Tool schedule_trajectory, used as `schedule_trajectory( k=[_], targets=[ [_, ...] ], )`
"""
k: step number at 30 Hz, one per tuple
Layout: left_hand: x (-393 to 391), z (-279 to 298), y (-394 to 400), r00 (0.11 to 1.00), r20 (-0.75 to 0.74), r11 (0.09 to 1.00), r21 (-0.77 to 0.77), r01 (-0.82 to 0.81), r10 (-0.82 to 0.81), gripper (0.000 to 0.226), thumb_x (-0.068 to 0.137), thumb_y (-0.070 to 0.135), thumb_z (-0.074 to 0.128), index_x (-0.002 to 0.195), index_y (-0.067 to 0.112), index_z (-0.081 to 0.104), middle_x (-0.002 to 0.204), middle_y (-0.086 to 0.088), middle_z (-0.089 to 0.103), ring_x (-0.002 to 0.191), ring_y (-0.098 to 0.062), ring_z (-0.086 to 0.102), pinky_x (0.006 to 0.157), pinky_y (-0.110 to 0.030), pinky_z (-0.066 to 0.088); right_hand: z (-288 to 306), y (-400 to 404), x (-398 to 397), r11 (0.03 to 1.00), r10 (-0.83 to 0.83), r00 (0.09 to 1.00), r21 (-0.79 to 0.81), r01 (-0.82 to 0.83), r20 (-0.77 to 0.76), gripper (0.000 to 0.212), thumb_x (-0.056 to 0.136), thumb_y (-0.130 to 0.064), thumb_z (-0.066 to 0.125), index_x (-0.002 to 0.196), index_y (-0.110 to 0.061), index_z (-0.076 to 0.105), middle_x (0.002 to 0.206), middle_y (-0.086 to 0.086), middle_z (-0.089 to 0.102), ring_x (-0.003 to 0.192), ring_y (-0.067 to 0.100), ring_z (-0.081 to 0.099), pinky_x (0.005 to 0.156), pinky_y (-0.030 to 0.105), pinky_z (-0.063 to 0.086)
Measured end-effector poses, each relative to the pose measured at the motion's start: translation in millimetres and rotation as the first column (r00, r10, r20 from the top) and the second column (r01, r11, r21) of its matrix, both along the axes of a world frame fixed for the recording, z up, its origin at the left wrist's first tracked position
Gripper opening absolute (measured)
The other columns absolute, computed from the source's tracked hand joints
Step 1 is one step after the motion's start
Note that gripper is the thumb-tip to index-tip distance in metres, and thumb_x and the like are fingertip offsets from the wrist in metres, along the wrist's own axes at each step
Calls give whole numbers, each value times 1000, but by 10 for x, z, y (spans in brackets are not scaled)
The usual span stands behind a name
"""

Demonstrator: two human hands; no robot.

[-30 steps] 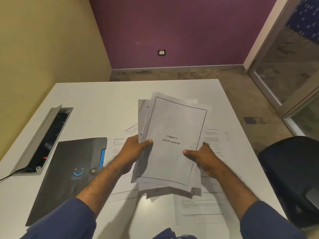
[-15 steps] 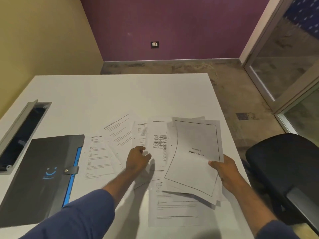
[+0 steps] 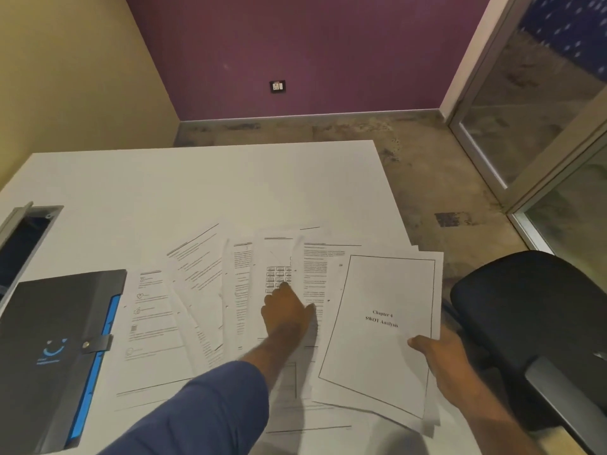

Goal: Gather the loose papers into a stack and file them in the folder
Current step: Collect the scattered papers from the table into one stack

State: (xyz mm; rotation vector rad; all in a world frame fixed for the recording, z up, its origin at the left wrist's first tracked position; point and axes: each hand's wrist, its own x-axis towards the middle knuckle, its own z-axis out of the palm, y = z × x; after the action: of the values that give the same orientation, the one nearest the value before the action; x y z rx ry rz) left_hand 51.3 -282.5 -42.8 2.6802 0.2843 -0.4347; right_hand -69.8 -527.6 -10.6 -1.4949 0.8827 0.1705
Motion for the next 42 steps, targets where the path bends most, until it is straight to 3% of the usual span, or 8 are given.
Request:
schedule_trajectory(
  k=[9,15,23,28,32,35,37,42],
  targets=[
    [34,-1,9,995,-55,995,-35,-88,86,15,84,20,54,77,19,67,82,1,69,90,-26,62,84,-40,45,52,43,132,998,57,998,16,-57,24,40,86,8,59,122,-7,59,115,13,69,103,36,65,96,55,50],
    [88,-69,529,979,39,972,121,-204,200,28,85,31,56,104,15,69,115,-6,53,108,-29,45,85,-45,43,54,168,308,997,55,997,55,-58,60,37,80,14,59,102,-14,68,103,13,74,97,35,68,87,44,55],
    [97,-61,732,933,-17,876,-338,-343,359,72,84,4,66,145,15,31,130,-12,62,99,-29,64,76,-35,51,80,349,483,990,89,992,103,-98,88,38,79,14,60,109,-9,66,108,15,72,103,37,66,93,47,52],
    [104,148,973,959,-114,826,-488,-283,261,22,82,5,55,93,21,64,88,3,70,85,-24,68,62,-29,57,189,475,581,980,61,989,180,-85,135,45,81,13,60,122,-5,62,114,15,70,105,37,65,97,50,50],
    [-9,468,1241,969,-163,697,-672,-249,188,25,90,3,54,105,23,60,108,-3,71,96,-18,68,67,-24,56,315,702,645,958,4,986,281,-51,166,40,79,13,62,117,1,64,112,19,70,102,37,66,95,51,51],
    [-111,703,1440,961,-272,439,-857,-268,55,34,89,4,61,121,15,63,119,-14,71,108,-33,69,83,-44,59,402,936,722,936,5,984,347,-66,176,35,78,12,63,113,7,63,108,22,67,101,36,63,94,50,51],
    [-175,880,1544,955,-287,293,-922,-254,-77,41,86,7,65,126,14,63,124,-14,70,113,-32,67,84,-40,58,471,1108,766,933,65,979,337,-128,193,31,78,11,62,108,5,66,107,21,68,101,35,63,95,48,51],
    [-287,1149,1818,931,-358,274,-905,-325,-77,37,91,8,56,124,20,66,120,-9,73,109,-28,70,82,-38,59,635,1487,814,942,108,959,282,-183,261,40,80,15,59,118,3,60,108,17,69,100,30,63,93,40,52]
  ],
)
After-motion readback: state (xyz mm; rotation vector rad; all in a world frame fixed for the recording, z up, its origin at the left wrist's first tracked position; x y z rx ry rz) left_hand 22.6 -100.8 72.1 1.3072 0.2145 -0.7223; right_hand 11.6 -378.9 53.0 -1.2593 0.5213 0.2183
